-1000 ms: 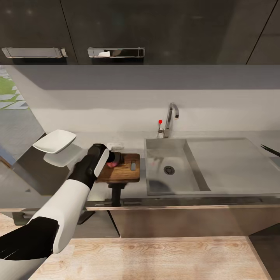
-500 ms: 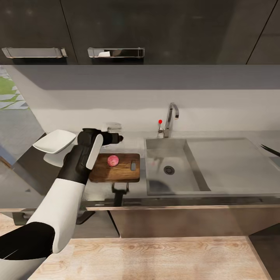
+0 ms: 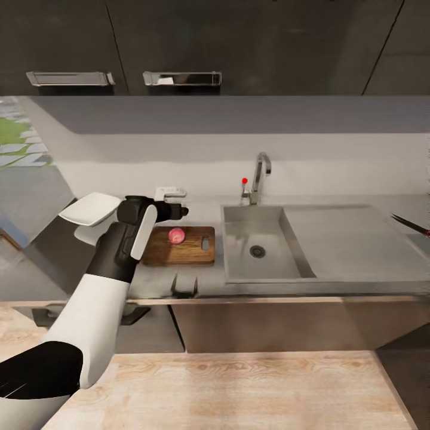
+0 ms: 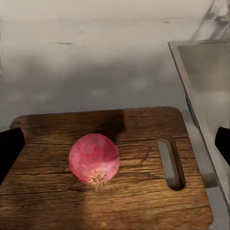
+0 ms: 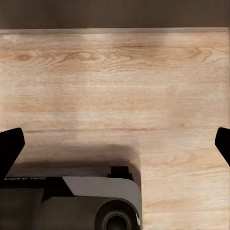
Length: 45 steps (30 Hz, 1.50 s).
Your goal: In the kitchen, take the Vidalia onion out of the sink, dice it on the chopping board with the paring knife, put the diced onion into the bowl on the countertop, then place both the paring knife and the chopping board into the sink.
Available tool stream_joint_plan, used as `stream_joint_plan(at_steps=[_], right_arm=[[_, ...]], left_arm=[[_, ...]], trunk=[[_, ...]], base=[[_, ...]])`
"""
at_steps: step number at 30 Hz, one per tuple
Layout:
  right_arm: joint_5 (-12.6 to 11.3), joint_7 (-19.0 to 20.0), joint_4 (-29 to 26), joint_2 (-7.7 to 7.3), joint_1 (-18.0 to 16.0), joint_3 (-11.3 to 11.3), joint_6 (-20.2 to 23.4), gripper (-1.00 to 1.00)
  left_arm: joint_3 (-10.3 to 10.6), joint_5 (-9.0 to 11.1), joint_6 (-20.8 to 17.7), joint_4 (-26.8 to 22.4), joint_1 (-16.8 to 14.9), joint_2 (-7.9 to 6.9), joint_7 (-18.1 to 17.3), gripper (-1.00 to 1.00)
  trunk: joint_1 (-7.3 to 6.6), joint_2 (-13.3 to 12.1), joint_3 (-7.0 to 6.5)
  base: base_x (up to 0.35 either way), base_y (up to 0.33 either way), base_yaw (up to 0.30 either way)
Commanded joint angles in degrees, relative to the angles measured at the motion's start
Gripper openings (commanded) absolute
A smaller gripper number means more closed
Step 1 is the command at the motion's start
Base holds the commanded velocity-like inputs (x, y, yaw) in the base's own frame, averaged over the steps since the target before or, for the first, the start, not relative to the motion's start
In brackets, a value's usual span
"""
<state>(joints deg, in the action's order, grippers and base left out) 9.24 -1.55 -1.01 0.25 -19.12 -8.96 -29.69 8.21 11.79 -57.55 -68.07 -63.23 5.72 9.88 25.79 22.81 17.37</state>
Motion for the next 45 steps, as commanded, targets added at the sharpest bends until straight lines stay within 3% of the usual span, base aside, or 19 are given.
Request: stream_joint_plan(at_steps=[1,28,32,35,36,42,45], right_arm=[[0.60,-0.16,0.04,0.01,-0.04,-0.48,-0.18,1.00],[0.60,-0.12,0.04,0.01,-0.04,-0.49,-0.19,1.00],[0.60,-0.12,0.04,0.01,-0.04,-0.52,-0.19,1.00],[0.60,-0.12,0.04,0.01,-0.04,-0.53,-0.18,1.00],[0.60,-0.11,0.04,0.01,-0.04,-0.53,-0.18,1.00],[0.60,-0.04,0.04,-0.06,-0.04,-0.54,-0.15,1.00],[0.60,-0.04,0.04,-0.07,-0.04,-0.54,-0.15,1.00]], left_arm=[[0.05,0.60,-0.19,0.22,-0.05,-0.01,0.58,1.00],[0.14,0.60,-0.10,6.61,-0.05,0.08,0.58,1.00],[0.14,0.60,-0.09,8.67,-0.05,0.08,0.53,1.00],[0.15,0.60,0.04,12.97,-0.05,0.14,0.38,1.00],[0.29,0.60,2.22,17.23,0.01,0.27,0.28,1.00],[0.44,0.60,14.69,29.03,0.25,0.41,0.19,1.00],[0.45,0.60,18.50,33.51,0.28,0.42,0.14,1.00]], trunk=[[0.00,0.11,0.10],[0.00,0.11,0.10],[0.00,0.11,0.10],[0.00,0.11,0.10],[0.00,0.11,0.10],[0.00,0.11,0.10],[0.00,0.11,0.10]], base=[[-0.330,0.000,0.000],[-0.334,0.000,0.000],[-0.334,0.000,0.000],[-0.234,0.000,0.000],[-0.049,0.000,0.000],[-0.016,0.000,0.000],[-0.003,0.000,0.000]])
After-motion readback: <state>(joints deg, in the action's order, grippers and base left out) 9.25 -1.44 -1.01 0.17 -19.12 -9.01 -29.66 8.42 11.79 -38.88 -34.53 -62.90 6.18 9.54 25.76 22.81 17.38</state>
